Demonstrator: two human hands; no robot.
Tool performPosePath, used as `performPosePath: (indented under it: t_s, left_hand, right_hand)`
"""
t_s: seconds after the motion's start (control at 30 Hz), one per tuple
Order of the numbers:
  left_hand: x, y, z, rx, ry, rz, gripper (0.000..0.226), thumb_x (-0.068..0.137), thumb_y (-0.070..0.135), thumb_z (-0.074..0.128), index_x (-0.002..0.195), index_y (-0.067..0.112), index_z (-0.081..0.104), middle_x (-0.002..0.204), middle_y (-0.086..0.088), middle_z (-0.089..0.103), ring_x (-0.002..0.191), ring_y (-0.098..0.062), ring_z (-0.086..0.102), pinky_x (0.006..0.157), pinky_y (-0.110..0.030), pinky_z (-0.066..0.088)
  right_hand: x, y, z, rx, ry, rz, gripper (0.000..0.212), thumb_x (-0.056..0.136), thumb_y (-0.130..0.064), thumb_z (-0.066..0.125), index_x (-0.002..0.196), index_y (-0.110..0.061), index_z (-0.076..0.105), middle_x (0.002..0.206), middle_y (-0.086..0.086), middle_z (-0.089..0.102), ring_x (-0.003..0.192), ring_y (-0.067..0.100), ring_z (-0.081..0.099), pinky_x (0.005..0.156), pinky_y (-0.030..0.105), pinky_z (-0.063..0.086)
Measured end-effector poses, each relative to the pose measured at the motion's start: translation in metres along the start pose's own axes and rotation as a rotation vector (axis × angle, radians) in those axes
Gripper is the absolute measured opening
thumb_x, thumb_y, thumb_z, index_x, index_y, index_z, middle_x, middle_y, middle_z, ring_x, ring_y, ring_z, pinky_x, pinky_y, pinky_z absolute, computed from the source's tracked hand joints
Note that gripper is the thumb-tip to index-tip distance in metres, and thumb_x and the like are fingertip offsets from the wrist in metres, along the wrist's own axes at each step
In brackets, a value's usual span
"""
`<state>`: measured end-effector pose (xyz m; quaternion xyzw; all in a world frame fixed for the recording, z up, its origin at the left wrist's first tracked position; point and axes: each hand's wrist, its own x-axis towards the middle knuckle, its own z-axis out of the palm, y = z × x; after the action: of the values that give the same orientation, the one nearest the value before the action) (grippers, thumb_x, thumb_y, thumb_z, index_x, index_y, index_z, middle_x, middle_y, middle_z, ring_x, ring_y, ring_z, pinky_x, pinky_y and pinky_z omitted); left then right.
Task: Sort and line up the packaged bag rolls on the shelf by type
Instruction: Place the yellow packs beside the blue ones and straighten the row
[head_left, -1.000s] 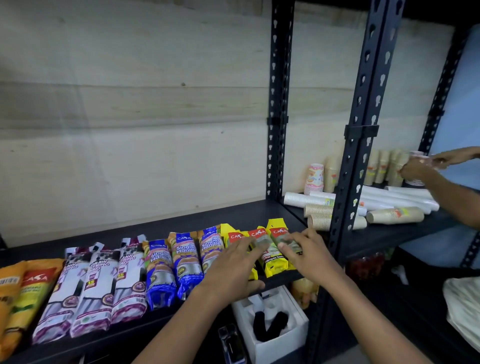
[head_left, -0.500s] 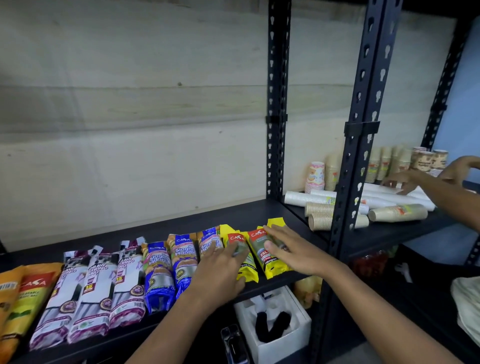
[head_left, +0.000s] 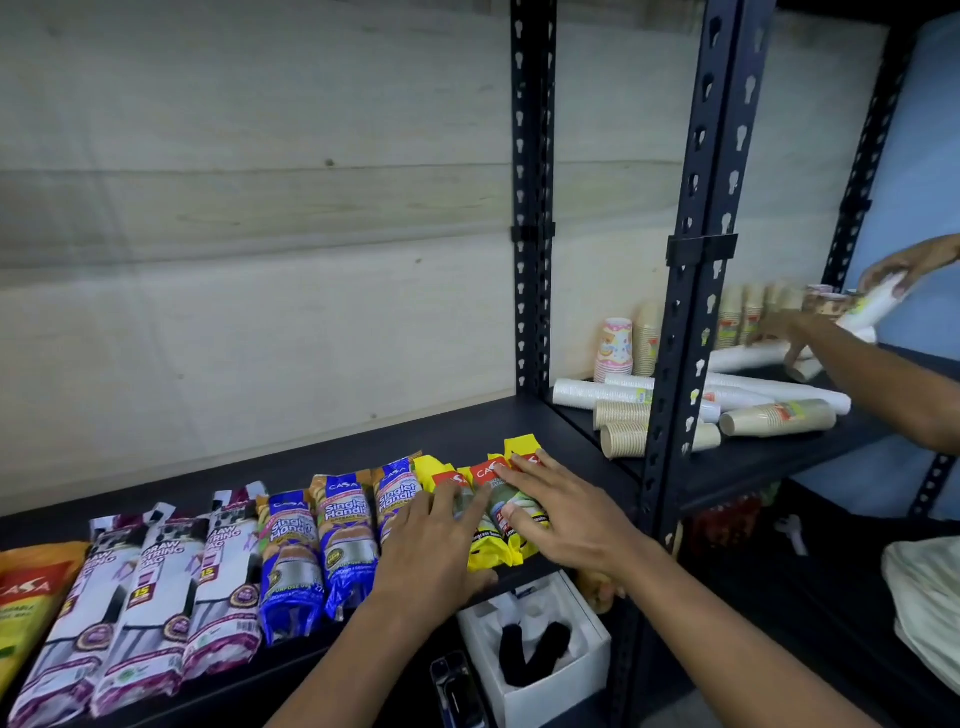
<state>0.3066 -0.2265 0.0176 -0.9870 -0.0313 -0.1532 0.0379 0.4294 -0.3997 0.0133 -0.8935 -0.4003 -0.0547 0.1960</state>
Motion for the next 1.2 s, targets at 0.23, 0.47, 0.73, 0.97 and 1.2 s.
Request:
performPosePath:
  t_s: [0.23,0.47,0.73,0.97,1.2]
  left_hand:
    - [0.005,0.012,0.002,0.064,0.011,-0.036,0.084,0.087,0.061,0.057,0.153,0.030,0.017,0.157,-0.008,0.016,0.134,-0.034,0.038,0.114,-0.043,0.027]
    - [0.015,0.019,0.006,0.030,0.037,-0.039,0.098,0.074,0.084,0.046,0.151,0.027,0.027,0.149,-0.006,0.040,0.126,-0.029,0.050,0.106,-0.042,0.037]
    - [0.010,0.016,0.006,0.073,0.024,0.002,0.093,0.079,0.068,0.062,0.152,0.023,0.025,0.156,-0.007,0.032,0.134,-0.030,0.044,0.106,-0.046,0.038]
    - [0.007,0.016,0.008,0.076,0.044,-0.009,0.088,0.085,0.064,0.058,0.153,0.022,0.024,0.157,-0.008,0.031,0.133,-0.031,0.046,0.104,-0.044,0.041]
    - [0.009,0.015,0.007,0.057,0.023,-0.005,0.090,0.082,0.064,0.063,0.152,0.023,0.024,0.156,-0.004,0.031,0.135,-0.029,0.044,0.104,-0.043,0.041]
  right_hand:
    - [0.005,0.008,0.011,-0.001,0.097,-0.011,0.061,0.092,-0.070,0.031,0.149,-0.052,0.022,0.159,-0.023,0.023,0.150,0.006,0.010,0.108,0.048,0.041]
    - [0.009,0.008,0.014,-0.028,0.154,0.001,0.059,0.090,-0.067,0.032,0.147,-0.052,0.029,0.157,-0.022,0.030,0.149,0.008,0.017,0.101,0.046,0.047]
    - [0.010,0.007,0.012,-0.032,0.124,0.012,0.063,0.089,-0.075,0.025,0.148,-0.053,0.026,0.158,-0.020,0.030,0.150,0.011,0.017,0.107,0.049,0.042]
    - [0.005,0.015,-0.014,-0.001,-0.246,-0.106,0.100,0.064,-0.090,0.056,0.141,-0.069,-0.003,0.163,-0.019,-0.011,0.148,0.011,-0.020,0.119,0.053,0.018]
    - [0.011,0.024,-0.007,-0.066,-0.214,-0.164,0.108,0.061,-0.084,0.065,0.142,-0.067,-0.004,0.164,-0.017,-0.012,0.149,0.013,-0.020,0.115,0.059,0.028]
